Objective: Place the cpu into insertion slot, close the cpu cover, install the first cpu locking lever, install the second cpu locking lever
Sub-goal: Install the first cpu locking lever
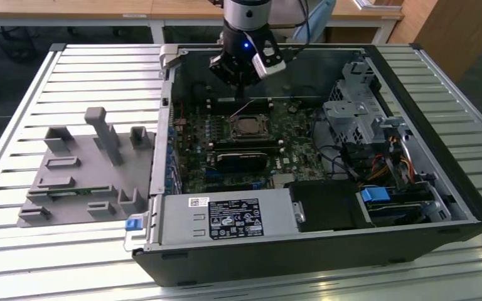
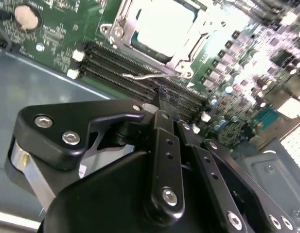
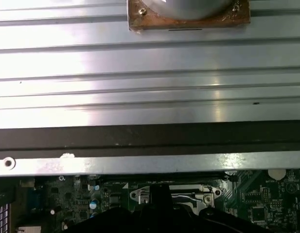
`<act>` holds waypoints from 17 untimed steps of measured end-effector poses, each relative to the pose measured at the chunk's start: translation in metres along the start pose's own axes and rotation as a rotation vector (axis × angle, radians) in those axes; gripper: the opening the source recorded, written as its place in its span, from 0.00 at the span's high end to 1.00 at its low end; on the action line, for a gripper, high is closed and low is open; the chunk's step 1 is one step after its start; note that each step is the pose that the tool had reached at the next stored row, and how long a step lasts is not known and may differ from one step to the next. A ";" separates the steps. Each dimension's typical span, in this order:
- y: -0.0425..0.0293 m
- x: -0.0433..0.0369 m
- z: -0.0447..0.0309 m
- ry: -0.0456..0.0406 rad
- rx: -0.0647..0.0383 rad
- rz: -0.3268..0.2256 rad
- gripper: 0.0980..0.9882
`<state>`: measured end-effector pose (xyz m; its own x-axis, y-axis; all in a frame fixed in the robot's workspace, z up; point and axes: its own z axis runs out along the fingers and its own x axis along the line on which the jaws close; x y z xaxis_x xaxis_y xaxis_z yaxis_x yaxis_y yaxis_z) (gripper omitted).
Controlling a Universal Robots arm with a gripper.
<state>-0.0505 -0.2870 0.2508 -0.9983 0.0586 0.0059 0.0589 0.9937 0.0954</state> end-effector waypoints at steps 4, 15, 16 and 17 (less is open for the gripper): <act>-0.0004 -0.0005 0.0031 -0.0017 0.000 -0.003 0.99; -0.0008 -0.0090 0.0122 -0.0036 0.000 -0.005 0.99; -0.0008 -0.0101 0.0126 -0.0037 0.000 -0.005 0.99; -0.0008 -0.0109 0.0132 -0.0039 0.000 -0.005 0.99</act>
<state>-0.0397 -0.2871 0.2376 -0.9986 0.0535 0.0015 0.0534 0.9940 0.0958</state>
